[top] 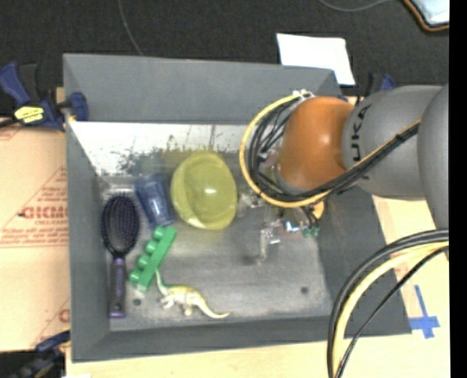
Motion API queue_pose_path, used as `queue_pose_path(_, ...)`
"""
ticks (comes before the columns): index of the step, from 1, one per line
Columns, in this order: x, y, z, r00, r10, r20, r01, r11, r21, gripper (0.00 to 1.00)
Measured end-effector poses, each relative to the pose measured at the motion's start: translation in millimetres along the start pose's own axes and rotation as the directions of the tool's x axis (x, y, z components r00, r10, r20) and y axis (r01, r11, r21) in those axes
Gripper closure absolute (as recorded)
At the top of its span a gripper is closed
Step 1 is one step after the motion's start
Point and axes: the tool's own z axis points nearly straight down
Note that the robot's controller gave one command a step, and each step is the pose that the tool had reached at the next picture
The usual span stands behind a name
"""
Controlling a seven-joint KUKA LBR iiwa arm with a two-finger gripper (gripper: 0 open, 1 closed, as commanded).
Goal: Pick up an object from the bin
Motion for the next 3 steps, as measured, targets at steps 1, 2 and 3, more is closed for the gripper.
queue_pose_path(1,-15.0,30.0,-66.3,0.999,-0.052,0.013,0.052,0.999,0.004,0.0)
queue_pose_path(2,-26.8,63.4,-1.8,0.888,-0.46,-0.005,0.46,0.888,-0.006,0.0)
queue_pose_path(3,-42.4,50.5,25.8,0.922,-0.386,0.01,0.386,0.922,0.008,0.0)
